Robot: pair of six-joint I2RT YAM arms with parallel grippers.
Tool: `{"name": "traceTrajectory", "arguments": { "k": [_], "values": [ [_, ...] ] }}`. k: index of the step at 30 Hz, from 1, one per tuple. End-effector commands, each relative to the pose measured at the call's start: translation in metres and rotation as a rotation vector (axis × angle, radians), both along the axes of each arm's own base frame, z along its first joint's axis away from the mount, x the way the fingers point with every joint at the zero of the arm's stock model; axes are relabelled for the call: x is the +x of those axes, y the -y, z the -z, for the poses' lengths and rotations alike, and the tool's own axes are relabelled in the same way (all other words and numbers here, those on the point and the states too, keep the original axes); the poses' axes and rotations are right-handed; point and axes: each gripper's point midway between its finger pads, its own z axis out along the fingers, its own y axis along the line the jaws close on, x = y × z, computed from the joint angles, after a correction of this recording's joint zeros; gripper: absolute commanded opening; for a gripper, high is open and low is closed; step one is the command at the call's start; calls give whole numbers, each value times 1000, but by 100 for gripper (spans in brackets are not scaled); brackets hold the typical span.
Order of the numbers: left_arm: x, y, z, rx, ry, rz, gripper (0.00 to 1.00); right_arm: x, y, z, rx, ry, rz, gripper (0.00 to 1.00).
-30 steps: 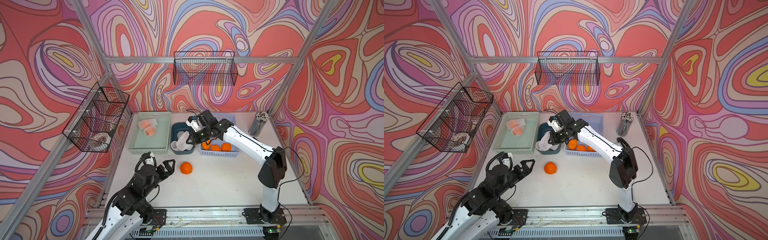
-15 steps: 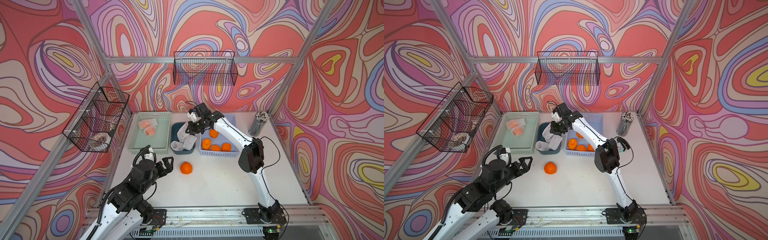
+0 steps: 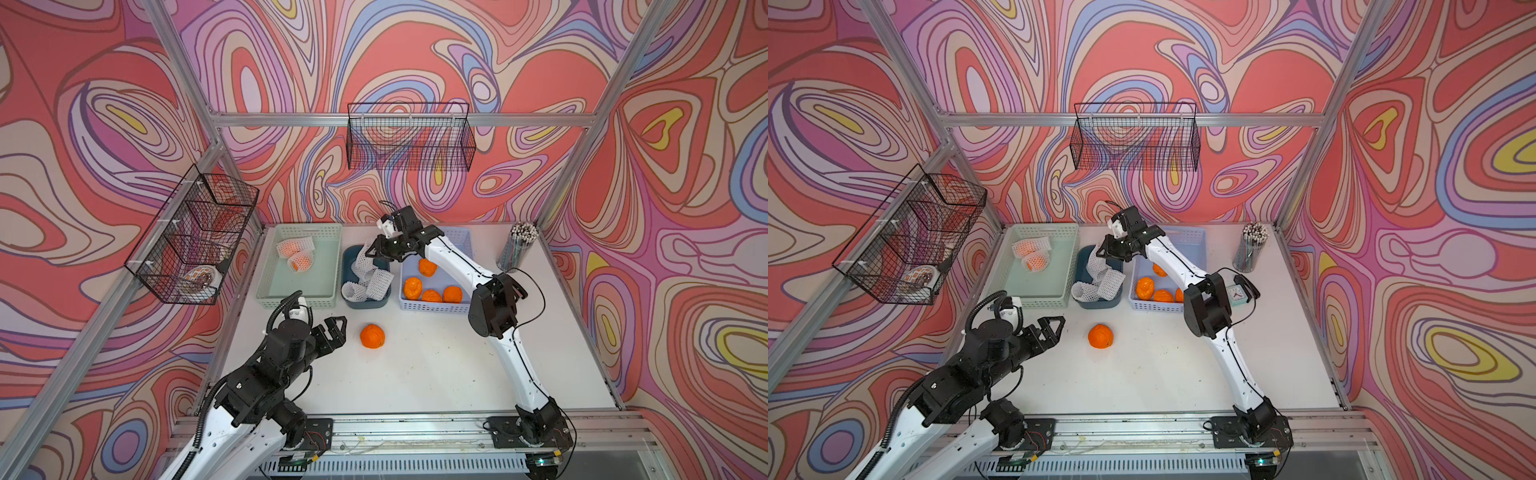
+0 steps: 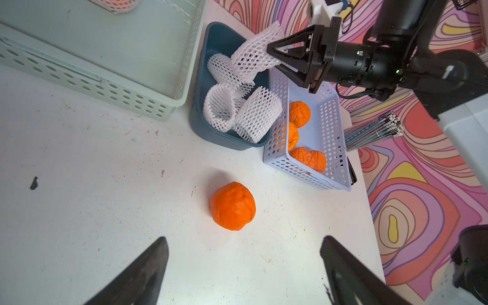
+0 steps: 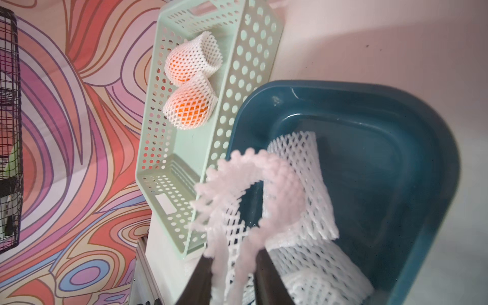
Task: Remove foam nets from oranges
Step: Place the foam net into the storage box.
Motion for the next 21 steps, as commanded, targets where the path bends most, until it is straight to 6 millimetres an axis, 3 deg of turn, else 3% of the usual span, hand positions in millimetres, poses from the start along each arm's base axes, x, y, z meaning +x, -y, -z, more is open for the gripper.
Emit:
{"name": "traceTrajectory", "arguments": {
  "k": [1,3,6,9,21],
  "values": [
    [-3,-8,-4,10,1,-25,93,-3,-2,6,18,-44,-5,34],
    [-3,-8,-2,10,-7,-30,93,-4,1,2,15,-34,-6,45],
    [-3,-8,1,6,-14,-31,93,-6,5,-21,26,10,-13,66],
    [-2,-7,3,4,-19,-34,93,-13,11,-45,26,60,-24,77],
    [4,0,8,-2,-30,-24,93,-53,33,-89,14,92,-76,85]
  ]
}}
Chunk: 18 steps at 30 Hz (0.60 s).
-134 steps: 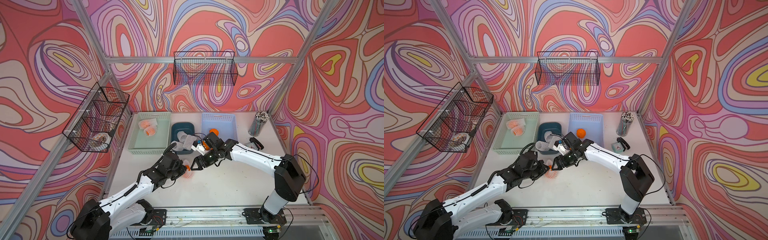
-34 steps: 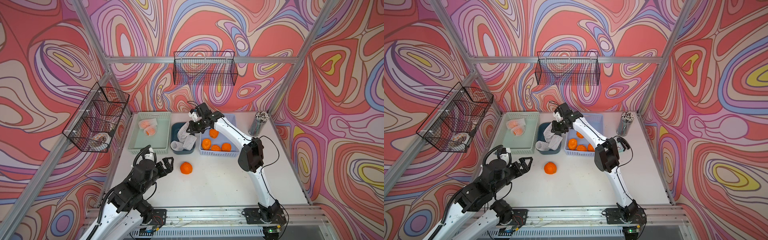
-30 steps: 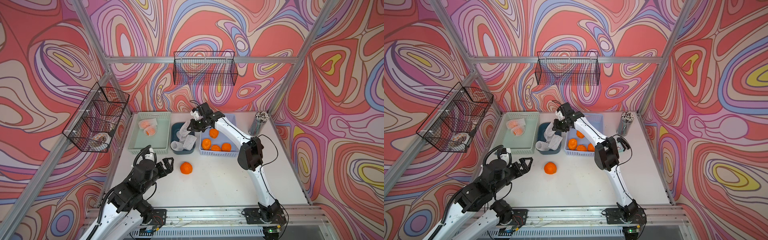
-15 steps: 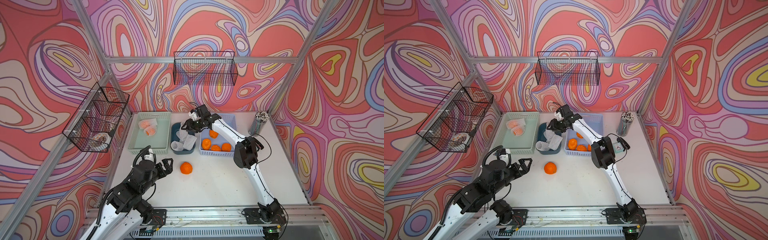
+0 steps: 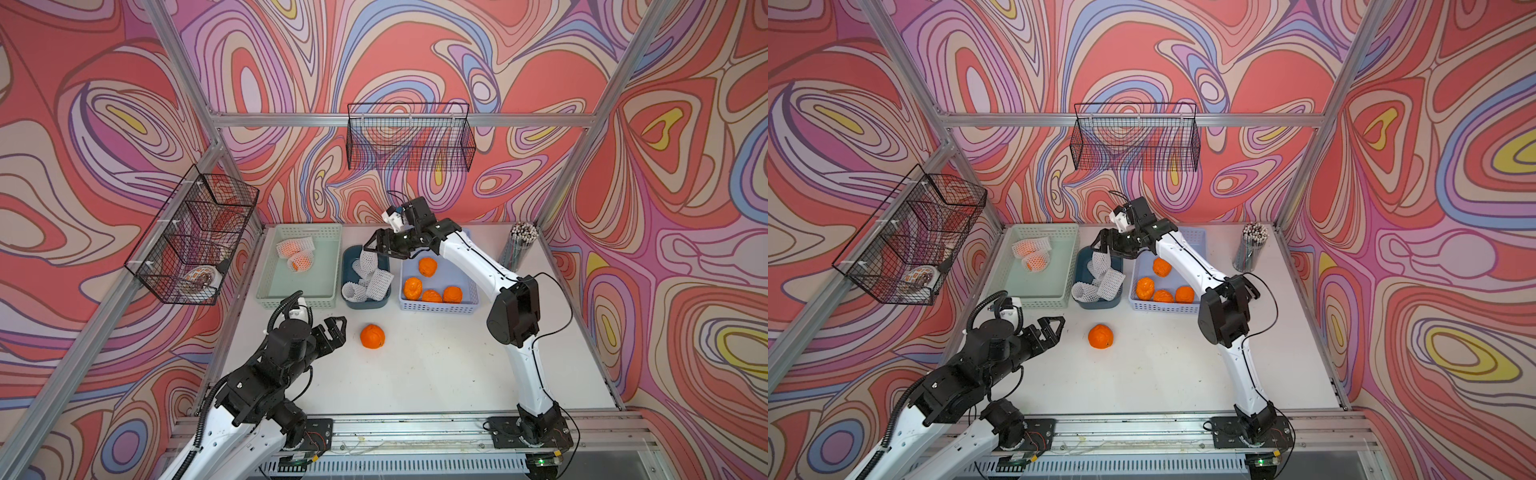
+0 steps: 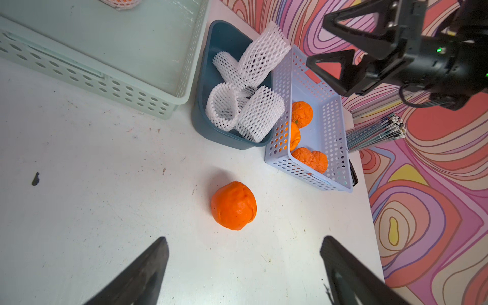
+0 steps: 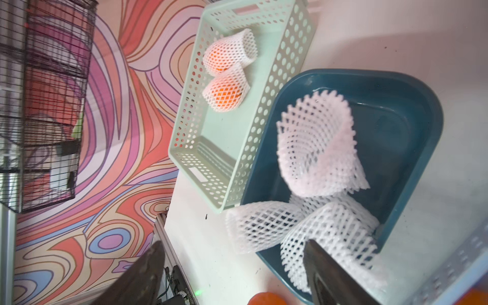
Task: Remove foam nets from oranges
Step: Place the foam net into the storage box, then pick up the orange from the center of the board.
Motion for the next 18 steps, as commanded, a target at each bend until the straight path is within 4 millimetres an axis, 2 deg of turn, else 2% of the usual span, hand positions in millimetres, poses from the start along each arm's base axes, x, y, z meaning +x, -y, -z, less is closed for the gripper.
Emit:
{"name": "traceTrajectory", "arguments": {
  "k": [1,7,11,16,18],
  "values": [
    [3,0,5,0,-14,-11,93,-14,11,-7,-21,7,-20,85],
    [3,1,9,5,-27,-6,93,-35,33,-3,-91,11,-5,85],
    [2,1,11,7,-30,-7,92,-53,39,4,-96,-23,-35,84],
    [1,1,19,10,-48,-9,93,-84,45,11,-110,-55,-74,84],
    [1,0,22,11,-57,-12,92,-104,43,16,-123,-72,-107,84]
  ]
}}
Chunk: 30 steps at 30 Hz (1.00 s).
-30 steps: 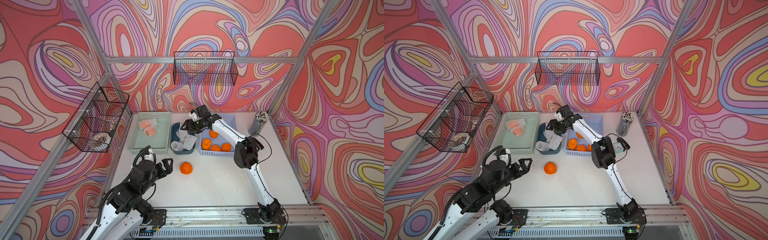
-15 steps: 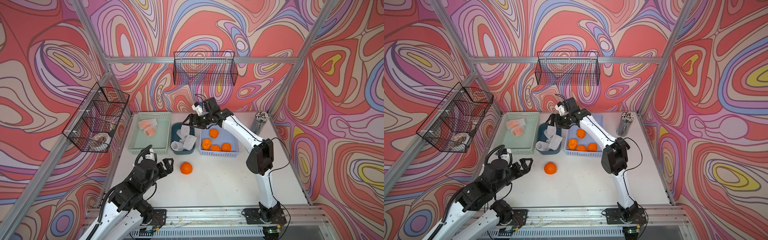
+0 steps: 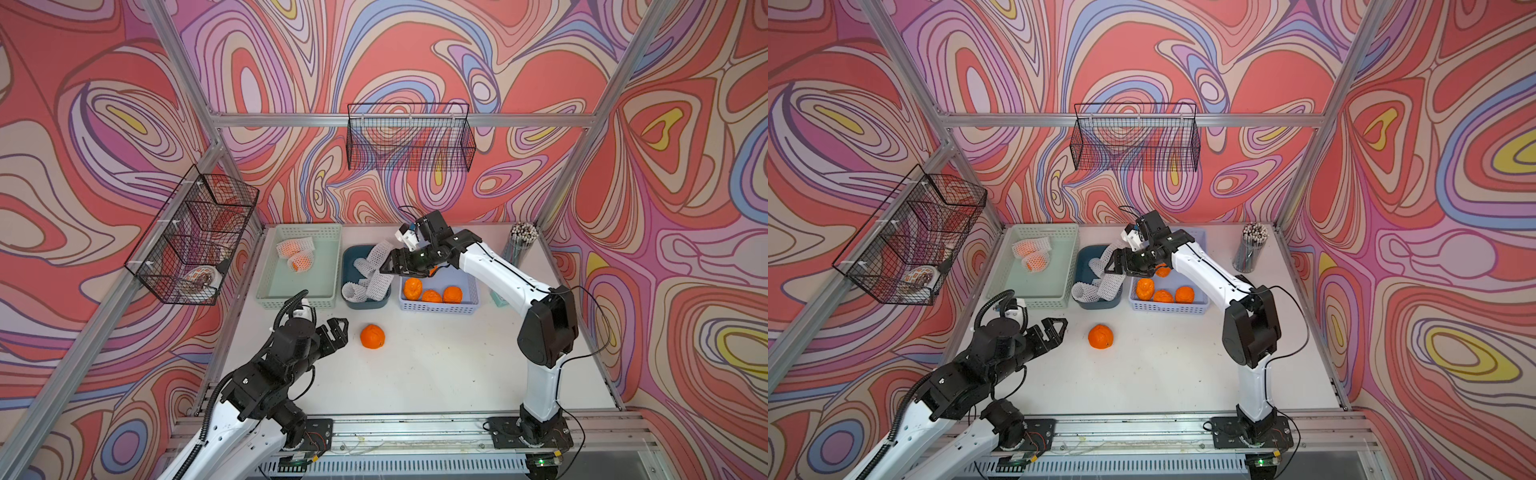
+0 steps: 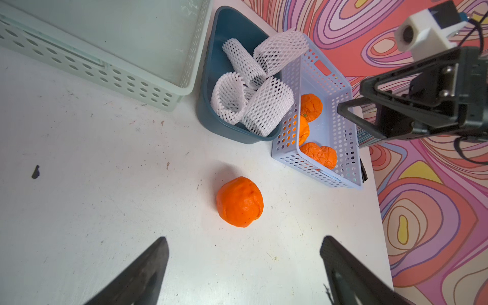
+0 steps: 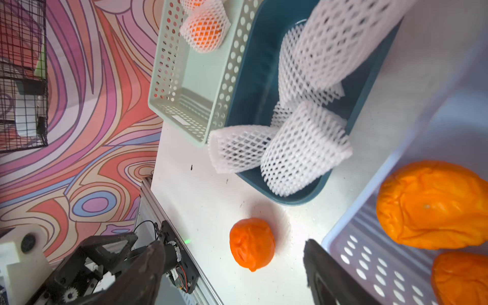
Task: Remove foam nets from oranges
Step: Pick up the orange from the center of the board.
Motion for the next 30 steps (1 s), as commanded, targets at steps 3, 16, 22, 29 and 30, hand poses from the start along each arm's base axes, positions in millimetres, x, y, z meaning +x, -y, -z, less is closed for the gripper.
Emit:
{"name": "traceTrajectory", "arguments": {
  "k": [3,16,22,29,30],
  "values": [
    [-1,-2,11,-2,-26,-15,92,-61,-10,3,-40,-29,-130,85],
    [-24,-23,9,19,-13,-35,92,-134,-39,98,-207,-94,-287,98],
    [-43,-50,-12,36,35,-94,93,-131,-54,123,-216,-118,-323,98],
    [-62,-77,-28,59,69,-157,93,-122,-60,144,-263,-122,-328,98],
    [-64,-79,-29,61,71,-163,93,-122,-61,145,-264,-122,-330,98]
  ]
}}
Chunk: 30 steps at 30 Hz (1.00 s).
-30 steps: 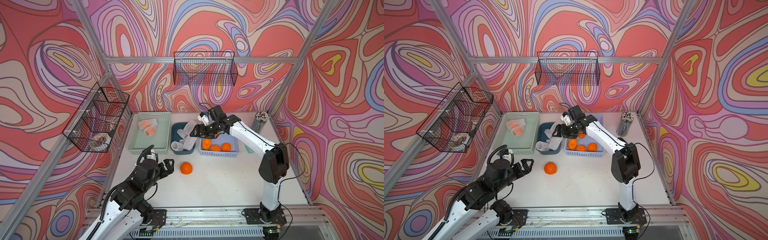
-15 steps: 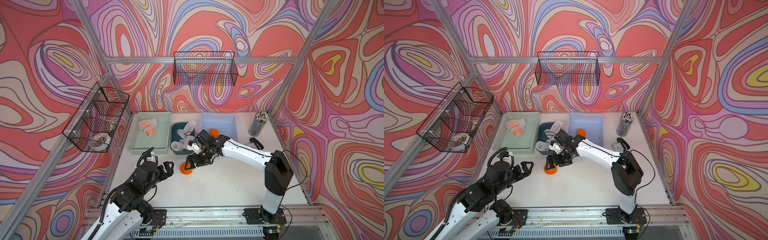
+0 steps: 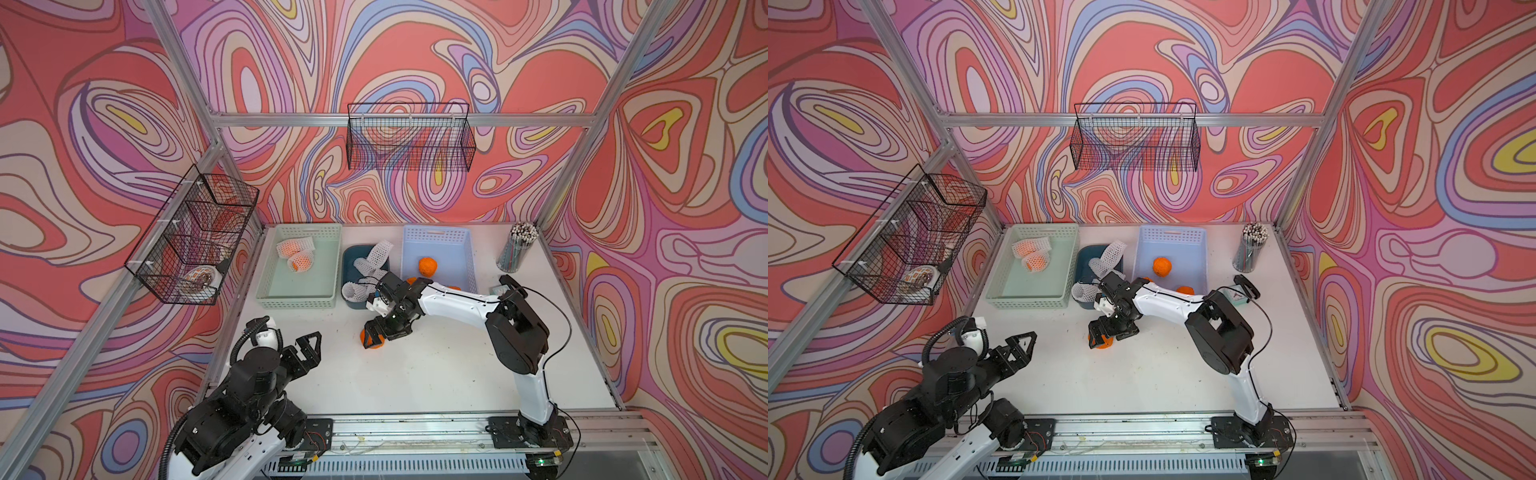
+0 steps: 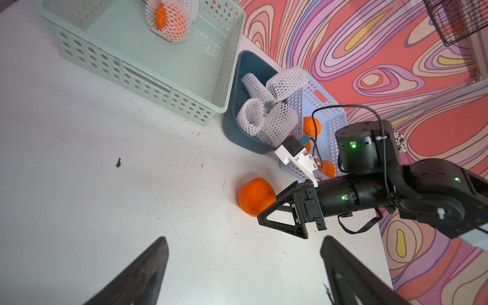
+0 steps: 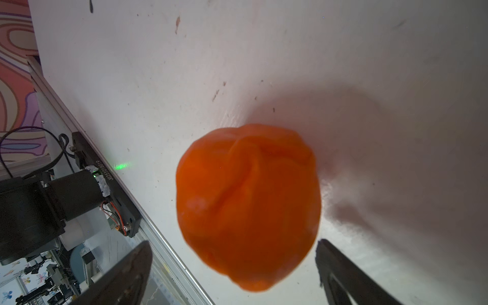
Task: Remove foam nets from oranges
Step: Pick up the orange from the center of the board.
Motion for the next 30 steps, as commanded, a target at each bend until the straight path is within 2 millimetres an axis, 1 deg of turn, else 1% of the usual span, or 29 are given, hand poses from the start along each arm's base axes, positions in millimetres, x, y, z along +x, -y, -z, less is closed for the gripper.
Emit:
{"name": "traceTrajectory", "arguments": {
  "k": [1,5,11,16,19,25,30],
  "values": [
    [-11,-21,7,51,-36,-69,93,8,-10,0,7,41,-23,98],
    [-15,-26,4,52,-28,-83,93,8,-11,11,-14,28,-31,96],
    [-18,-35,-3,71,-13,-107,93,10,-8,19,-51,40,-49,87],
    [-18,-38,-12,109,-5,-102,93,13,-8,17,-50,50,-43,79],
    [-16,-37,-16,149,-17,-86,93,13,-10,17,-43,47,-43,72],
    [-8,-31,-17,232,-60,-48,93,12,-11,17,-42,39,-49,66],
    [0,-23,-22,248,-46,-22,93,12,-11,2,-28,55,-48,64]
  ]
}}
